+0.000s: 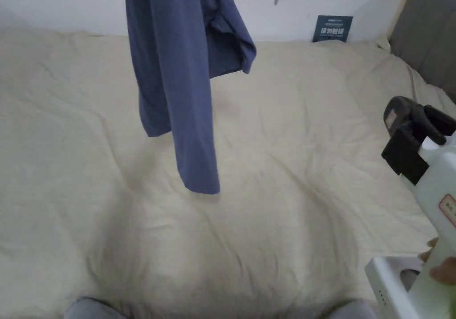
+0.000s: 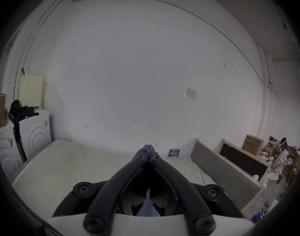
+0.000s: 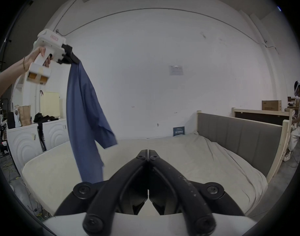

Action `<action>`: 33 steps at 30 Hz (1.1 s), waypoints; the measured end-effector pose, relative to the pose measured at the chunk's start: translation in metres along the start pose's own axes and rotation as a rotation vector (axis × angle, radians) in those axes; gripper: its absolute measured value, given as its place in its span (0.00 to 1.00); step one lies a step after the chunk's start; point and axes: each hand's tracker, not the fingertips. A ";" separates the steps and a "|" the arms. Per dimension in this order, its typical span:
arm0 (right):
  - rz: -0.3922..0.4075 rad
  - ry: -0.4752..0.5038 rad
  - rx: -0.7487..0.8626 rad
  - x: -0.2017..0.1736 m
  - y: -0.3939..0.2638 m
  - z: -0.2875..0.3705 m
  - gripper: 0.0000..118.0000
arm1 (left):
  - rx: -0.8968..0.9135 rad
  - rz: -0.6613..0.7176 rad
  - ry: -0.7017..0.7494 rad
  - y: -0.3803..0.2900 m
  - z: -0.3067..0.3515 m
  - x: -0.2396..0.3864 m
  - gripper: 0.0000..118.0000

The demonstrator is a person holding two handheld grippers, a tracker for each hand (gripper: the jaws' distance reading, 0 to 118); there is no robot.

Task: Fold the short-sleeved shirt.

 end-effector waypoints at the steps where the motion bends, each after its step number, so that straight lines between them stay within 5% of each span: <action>1: -0.001 -0.009 -0.002 0.004 -0.001 0.002 0.01 | -0.038 -0.009 -0.009 -0.008 -0.001 -0.001 0.00; 11: -0.018 -0.052 -0.059 0.020 -0.018 0.003 0.01 | -0.500 -0.063 -0.065 -0.254 -0.128 0.037 0.00; 18: -0.038 -0.046 -0.118 0.020 -0.035 -0.006 0.01 | -0.784 -0.045 -0.003 -0.421 -0.130 0.036 0.00; 23: -0.043 -0.026 -0.148 0.014 -0.045 -0.012 0.01 | -0.856 -0.033 0.020 -0.475 -0.128 0.032 0.04; 24: -0.044 -0.023 -0.152 0.013 -0.046 -0.013 0.01 | -0.849 -0.020 0.020 -0.476 -0.127 0.031 0.11; 28: -0.041 -0.013 -0.158 0.009 -0.047 -0.016 0.01 | -0.757 0.029 -0.037 -0.452 -0.120 0.025 0.96; 33: -0.031 0.001 -0.151 0.005 -0.044 -0.022 0.01 | -0.443 -0.008 -0.037 -0.382 -0.094 0.010 1.00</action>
